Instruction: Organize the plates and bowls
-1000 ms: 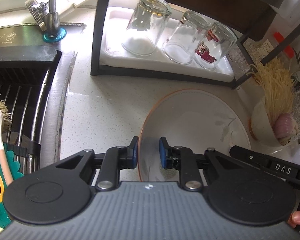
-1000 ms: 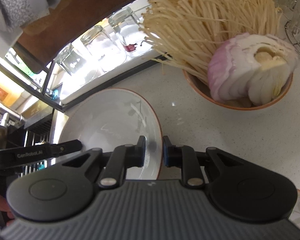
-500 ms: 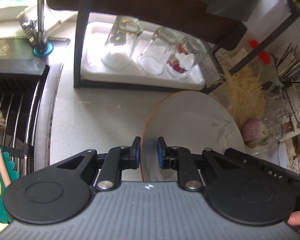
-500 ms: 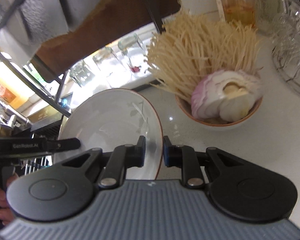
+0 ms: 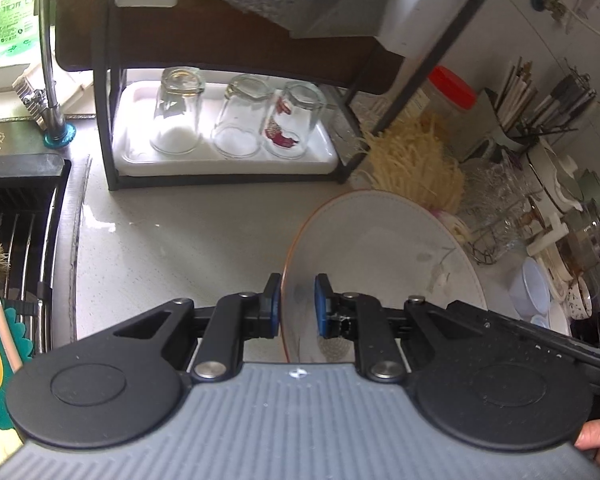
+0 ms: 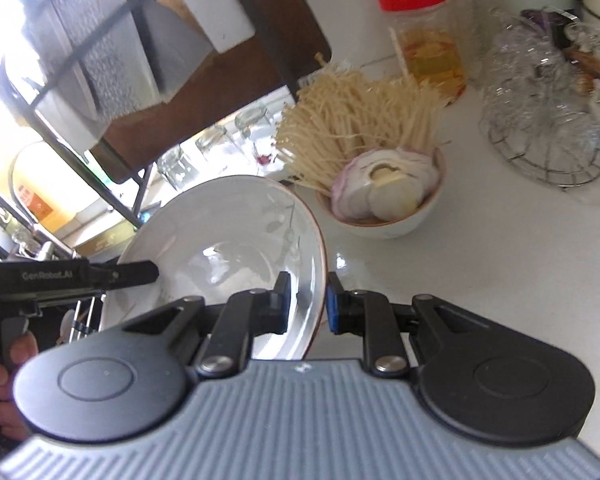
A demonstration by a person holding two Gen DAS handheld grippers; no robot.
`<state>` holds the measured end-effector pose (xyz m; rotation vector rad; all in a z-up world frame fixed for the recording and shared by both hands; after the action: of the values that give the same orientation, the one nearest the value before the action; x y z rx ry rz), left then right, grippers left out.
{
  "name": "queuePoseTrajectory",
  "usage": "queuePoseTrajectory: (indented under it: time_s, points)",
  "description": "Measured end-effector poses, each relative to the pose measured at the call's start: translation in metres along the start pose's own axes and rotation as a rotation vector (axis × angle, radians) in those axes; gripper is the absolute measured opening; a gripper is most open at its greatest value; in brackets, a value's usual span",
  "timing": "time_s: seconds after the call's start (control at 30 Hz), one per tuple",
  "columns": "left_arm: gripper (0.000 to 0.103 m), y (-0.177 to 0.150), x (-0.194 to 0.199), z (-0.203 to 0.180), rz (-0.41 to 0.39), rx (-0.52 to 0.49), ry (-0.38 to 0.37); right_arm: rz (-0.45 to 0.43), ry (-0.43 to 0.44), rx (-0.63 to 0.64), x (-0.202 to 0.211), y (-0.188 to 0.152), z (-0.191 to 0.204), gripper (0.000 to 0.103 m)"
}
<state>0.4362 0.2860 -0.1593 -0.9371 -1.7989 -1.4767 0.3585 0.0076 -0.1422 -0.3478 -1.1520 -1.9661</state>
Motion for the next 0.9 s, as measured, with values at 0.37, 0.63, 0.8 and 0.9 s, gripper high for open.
queuePoseTrajectory:
  time_s: [0.37, 0.63, 0.8, 0.9]
  points:
    - [0.02, -0.029, 0.039, -0.037, -0.038, -0.013, 0.01, -0.063, 0.025, -0.028, 0.047, -0.015, -0.013, 0.021]
    - [0.02, -0.049, 0.04, -0.054, -0.013, -0.037, 0.014, -0.063, 0.015, -0.028, 0.064, -0.03, -0.026, 0.021]
    - [0.02, -0.062, 0.027, -0.064, 0.021, -0.061, -0.015, -0.034, -0.024, -0.053, 0.065, -0.047, -0.043, 0.021]
    - [0.02, -0.074, 0.014, -0.07, 0.05, -0.076, -0.018, -0.013, -0.066, -0.034, 0.066, -0.056, -0.05, 0.021]
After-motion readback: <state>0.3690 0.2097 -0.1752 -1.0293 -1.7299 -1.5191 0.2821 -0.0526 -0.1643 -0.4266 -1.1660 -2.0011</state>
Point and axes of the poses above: each gripper's, at about its wrist camera, not at the fingertips, and x roughly against the way its jaws point, z to its left, y to its top, the point moved 4 cm from there along -x, roughly the way its jaws point, and after that the axes turned 13 degrees about y, right-handed, at the moved point
